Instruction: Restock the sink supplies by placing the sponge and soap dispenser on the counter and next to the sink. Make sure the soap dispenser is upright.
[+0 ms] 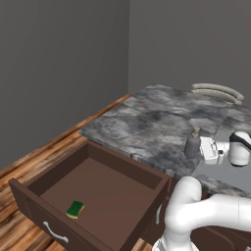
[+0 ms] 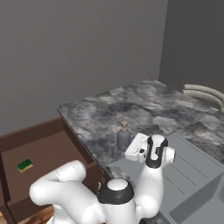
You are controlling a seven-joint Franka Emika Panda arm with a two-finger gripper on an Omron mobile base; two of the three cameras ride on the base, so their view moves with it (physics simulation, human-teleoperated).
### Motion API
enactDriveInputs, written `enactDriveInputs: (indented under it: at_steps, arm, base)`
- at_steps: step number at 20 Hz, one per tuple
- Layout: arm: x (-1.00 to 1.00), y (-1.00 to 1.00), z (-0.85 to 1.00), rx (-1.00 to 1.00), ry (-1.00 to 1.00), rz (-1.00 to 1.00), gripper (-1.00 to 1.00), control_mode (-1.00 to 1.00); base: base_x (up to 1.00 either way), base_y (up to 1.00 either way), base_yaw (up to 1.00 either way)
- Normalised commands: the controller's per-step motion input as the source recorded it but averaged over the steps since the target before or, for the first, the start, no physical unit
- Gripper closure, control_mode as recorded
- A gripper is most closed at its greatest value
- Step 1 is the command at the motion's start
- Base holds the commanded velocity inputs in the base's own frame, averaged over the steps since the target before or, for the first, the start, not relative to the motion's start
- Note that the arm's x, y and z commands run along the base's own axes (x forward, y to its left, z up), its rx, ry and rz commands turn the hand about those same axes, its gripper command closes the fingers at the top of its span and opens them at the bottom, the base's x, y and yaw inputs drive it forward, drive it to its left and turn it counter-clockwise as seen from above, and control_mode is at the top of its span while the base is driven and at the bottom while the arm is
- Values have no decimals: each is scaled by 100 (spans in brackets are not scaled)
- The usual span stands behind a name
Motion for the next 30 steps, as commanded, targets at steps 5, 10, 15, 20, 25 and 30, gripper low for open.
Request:
enactDriveInputs:
  at_steps: [5, 10, 15, 20, 25, 30]
  arm:
    - [0, -24, -40, -19, 0, 0, -100, -100]
    - [0, -35, 4, -13, 0, 0, -100, -100]
    - [-11, -31, 37, -7, -3, -1, -100, -100]
    - [-27, -3, 68, -9, -14, -7, -100, -100]
    - [-46, 0, 78, -12, -20, -9, -100, -100]
    - [-47, 0, 84, -18, -22, -7, -100, -100]
  base:
    - [0, 0, 0]
    - [0, 0, 0]
    - [0, 0, 0]
    - [0, 0, 0]
    - [0, 0, 0]
    - [0, 0, 0]
